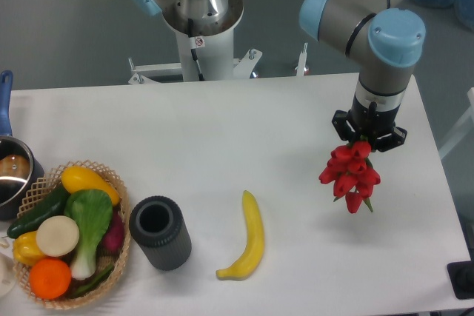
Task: Insert the flowers into the vase
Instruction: 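Hold the red tulip bunch in the gripper and begin moving, then carry the red tulips over the dark grey vase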
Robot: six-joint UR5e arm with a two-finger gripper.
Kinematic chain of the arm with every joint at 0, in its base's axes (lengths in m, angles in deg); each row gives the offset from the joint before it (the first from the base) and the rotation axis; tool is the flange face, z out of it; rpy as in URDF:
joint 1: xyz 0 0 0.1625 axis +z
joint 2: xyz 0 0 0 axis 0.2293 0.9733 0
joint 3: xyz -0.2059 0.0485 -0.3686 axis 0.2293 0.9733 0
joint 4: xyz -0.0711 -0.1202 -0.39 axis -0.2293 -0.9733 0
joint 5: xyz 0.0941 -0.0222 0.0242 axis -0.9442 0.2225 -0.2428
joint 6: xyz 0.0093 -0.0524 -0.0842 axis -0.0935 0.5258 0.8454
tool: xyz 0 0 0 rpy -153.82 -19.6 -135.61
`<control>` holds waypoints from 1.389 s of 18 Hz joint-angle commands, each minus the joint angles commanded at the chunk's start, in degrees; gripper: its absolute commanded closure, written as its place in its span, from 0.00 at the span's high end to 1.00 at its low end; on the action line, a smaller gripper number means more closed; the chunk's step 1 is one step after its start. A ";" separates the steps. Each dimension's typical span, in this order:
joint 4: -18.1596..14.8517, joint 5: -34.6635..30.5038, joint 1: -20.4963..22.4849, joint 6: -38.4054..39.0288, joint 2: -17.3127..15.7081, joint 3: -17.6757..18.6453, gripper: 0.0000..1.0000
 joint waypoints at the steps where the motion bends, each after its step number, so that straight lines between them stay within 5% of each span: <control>1: 0.09 0.00 -0.17 0.00 0.00 0.00 0.03; 9: 1.05 4.65 -1.93 3.07 0.18 -2.37 0.02; 15: 6.05 21.60 -2.81 11.14 -0.26 -2.64 0.03; 22: 18.44 43.91 -5.89 22.93 -0.44 -2.02 0.04; 25: 18.90 47.02 -7.46 23.99 -0.61 -2.28 0.05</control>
